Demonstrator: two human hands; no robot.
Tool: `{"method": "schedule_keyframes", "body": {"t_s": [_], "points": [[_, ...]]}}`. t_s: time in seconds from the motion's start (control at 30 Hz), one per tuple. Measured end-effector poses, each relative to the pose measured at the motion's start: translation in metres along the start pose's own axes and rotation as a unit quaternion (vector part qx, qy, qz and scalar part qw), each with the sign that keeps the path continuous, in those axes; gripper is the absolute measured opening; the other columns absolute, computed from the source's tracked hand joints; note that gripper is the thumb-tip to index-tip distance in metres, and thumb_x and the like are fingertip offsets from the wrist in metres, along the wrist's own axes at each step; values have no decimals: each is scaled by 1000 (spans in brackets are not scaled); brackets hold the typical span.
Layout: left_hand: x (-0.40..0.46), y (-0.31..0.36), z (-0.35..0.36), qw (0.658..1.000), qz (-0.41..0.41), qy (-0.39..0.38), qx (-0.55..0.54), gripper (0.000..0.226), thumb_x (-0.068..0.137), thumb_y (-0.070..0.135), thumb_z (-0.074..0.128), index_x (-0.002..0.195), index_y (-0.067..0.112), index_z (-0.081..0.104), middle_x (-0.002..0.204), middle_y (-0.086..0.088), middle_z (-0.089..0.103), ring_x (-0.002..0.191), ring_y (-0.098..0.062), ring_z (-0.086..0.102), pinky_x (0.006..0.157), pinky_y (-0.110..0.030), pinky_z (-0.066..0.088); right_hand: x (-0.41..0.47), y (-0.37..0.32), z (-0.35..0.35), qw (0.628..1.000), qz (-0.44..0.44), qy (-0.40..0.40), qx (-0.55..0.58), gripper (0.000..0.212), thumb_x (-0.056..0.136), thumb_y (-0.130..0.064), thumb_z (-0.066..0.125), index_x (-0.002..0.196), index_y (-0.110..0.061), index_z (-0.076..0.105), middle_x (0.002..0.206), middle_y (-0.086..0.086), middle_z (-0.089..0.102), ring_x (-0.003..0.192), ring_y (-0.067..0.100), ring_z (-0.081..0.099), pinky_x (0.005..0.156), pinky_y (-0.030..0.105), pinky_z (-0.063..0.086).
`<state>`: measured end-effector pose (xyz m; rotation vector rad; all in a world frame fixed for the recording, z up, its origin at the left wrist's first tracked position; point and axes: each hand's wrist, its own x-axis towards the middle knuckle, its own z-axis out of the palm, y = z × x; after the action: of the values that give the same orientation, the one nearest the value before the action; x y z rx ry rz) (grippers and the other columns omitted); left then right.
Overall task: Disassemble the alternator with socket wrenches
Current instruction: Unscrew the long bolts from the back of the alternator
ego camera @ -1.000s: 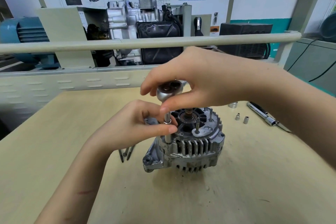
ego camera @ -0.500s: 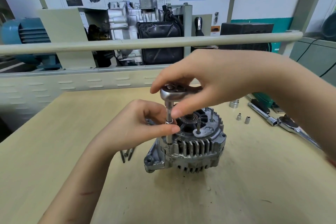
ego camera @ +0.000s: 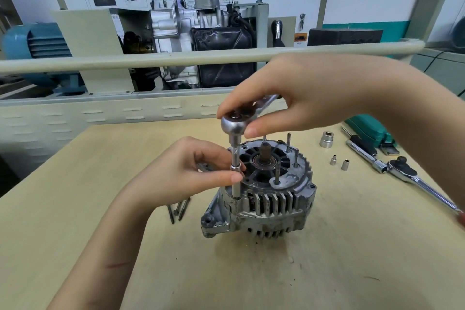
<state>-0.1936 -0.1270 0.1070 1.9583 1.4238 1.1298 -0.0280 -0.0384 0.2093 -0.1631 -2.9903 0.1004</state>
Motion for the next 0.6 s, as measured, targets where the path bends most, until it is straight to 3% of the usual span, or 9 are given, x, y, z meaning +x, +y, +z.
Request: {"method": "schedule_keyframes", "body": {"t_s": [0.13,0.2,0.33,0.43,0.47,0.6], "points": [[1,0,2,999,5,27,29,18,67,28,72,69,10,70,73,-9,70,72,-22,64,69,-29,49,1,-1,-1,1000,20,7,-19,49,64,-65,52,96,-29,62,81,-15,64,76,-3,56,67,17,44],[3,-1,4,999,9,31,39,22,66,29,72,66,7,67,70,-10,67,68,-23,61,67,-31,47,0,-2,0,999,25,14,-28,52,62,-68,47,89,-26,61,72,-12,61,70,1,53,61,19,41],[3,-2,3,999,-6,27,32,28,66,35,74,72,7,71,76,-12,68,74,-26,62,67,-34,48,-1,-3,3,999,11,14,-37,42,71,-57,46,94,-25,61,78,-15,60,76,4,52,65,20,40],[2,1,3,1000,-13,-6,12,7,76,33,72,78,26,73,84,7,72,81,-8,66,68,-15,49,1,-3,2,999,11,1,-40,34,80,-46,47,104,-28,62,83,-25,56,75,-3,52,69,10,37],[3,2,3,1000,-14,-8,12,5,76,31,72,76,27,73,84,7,73,83,-8,66,69,-15,48,1,-3,2,999,11,-3,-48,30,83,-42,49,107,-28,61,82,-27,53,76,-7,51,70,8,36],[2,0,4,999,2,28,37,34,65,47,69,69,14,68,79,-16,67,81,-29,63,75,-44,49,3,-3,3,998,2,5,-68,30,84,-42,51,107,-26,61,82,-26,52,74,-3,49,72,11,36]]}}
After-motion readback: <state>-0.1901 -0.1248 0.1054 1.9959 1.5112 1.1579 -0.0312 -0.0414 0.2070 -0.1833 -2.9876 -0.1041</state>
